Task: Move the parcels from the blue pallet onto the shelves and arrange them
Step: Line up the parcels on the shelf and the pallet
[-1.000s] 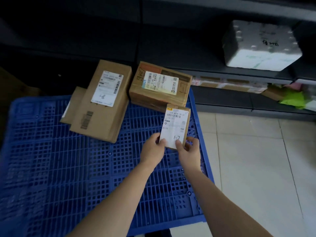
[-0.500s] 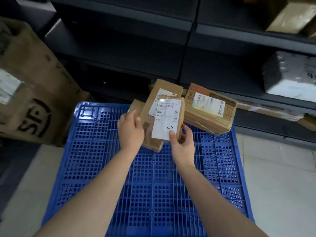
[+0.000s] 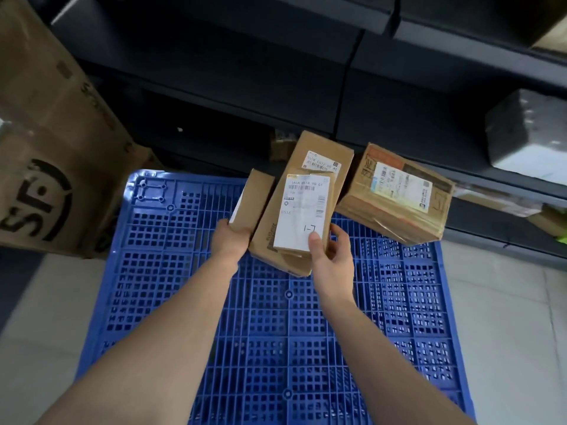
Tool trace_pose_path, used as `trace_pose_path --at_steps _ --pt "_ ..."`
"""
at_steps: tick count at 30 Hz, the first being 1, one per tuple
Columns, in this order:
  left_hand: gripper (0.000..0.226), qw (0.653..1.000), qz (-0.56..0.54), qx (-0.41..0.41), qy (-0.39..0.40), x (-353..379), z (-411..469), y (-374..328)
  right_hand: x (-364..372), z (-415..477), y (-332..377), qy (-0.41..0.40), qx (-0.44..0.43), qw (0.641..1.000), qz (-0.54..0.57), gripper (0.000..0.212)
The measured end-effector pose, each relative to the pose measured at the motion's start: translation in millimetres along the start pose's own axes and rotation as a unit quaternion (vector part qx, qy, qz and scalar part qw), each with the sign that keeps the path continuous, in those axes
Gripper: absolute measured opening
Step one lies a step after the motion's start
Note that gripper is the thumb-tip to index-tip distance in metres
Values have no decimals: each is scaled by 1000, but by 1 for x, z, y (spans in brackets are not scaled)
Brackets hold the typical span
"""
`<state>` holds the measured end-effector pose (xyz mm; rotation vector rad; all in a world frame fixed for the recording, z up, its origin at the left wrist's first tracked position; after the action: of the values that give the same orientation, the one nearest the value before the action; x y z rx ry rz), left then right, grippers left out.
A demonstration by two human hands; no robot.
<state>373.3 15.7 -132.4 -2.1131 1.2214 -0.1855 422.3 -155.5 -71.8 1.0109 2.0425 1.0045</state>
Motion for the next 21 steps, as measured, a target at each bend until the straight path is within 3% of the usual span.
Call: trace_pose_path --at_steps 4,8,12,15,21 --pt "33 995 -101 -25 -9 0 16 6 6 2 7 6 3 1000 17 45" --pt "13 995 -82 38 -34 3 12 0 12 4 9 5 2 1000 14 37" --pt "31 994 -106 20 -11 -1 17 -3 18 8 9 10 -5 1000 8 37" --pt "25 984 -172 -19 48 -7 24 -3 19 9 8 9 -12 1000 2 41" --pt "52 964 -242 -36 103 -14 16 -3 19 9 8 9 -12 1000 8 38"
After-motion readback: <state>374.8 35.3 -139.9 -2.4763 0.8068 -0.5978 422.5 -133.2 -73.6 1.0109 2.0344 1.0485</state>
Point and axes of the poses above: each hand's wrist, its own z-axis towards the middle knuckle, its own x-axis out of the palm, y = z × x, the point moved 1 cm from there along z, towards the middle knuckle, and after that the axes turned 11 degrees about y, right-handed, at the moved point
